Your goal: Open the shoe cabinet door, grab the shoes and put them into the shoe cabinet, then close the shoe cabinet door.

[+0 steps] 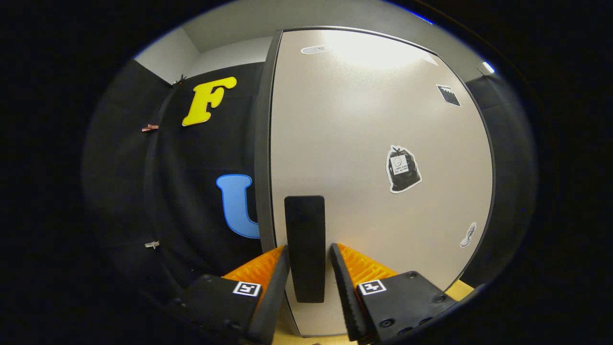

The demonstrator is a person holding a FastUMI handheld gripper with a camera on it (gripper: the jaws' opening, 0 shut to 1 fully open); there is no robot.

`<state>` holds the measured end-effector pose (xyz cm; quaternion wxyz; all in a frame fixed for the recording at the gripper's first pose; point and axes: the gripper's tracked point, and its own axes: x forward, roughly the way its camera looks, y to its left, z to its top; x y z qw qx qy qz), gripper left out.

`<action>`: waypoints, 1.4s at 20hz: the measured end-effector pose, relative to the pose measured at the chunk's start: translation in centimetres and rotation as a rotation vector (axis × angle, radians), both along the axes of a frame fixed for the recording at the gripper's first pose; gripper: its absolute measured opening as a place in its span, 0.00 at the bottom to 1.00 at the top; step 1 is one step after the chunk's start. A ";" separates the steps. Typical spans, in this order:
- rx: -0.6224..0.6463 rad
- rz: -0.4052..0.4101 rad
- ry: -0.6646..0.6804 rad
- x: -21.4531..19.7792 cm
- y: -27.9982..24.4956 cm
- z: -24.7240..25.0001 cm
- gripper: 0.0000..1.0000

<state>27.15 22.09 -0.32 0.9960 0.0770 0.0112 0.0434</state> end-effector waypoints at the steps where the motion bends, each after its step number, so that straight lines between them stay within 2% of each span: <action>1: -0.004 -0.004 0.012 -0.1 0.1 -0.1 0.56; 4: -0.031 -0.010 0.031 0.1 0.0 -0.3 0.33; 7: -0.030 0.043 0.050 -0.7 0.0 -0.3 0.20; 14: -0.024 0.189 0.043 -9.3 -2.0 0.4 0.20; 17: -0.013 0.227 0.047 -12.3 -3.8 1.0 0.20; 22: 0.011 0.261 0.049 -17.1 -7.6 1.0 0.20; 28: 0.011 0.266 0.056 -20.1 -11.7 0.9 0.20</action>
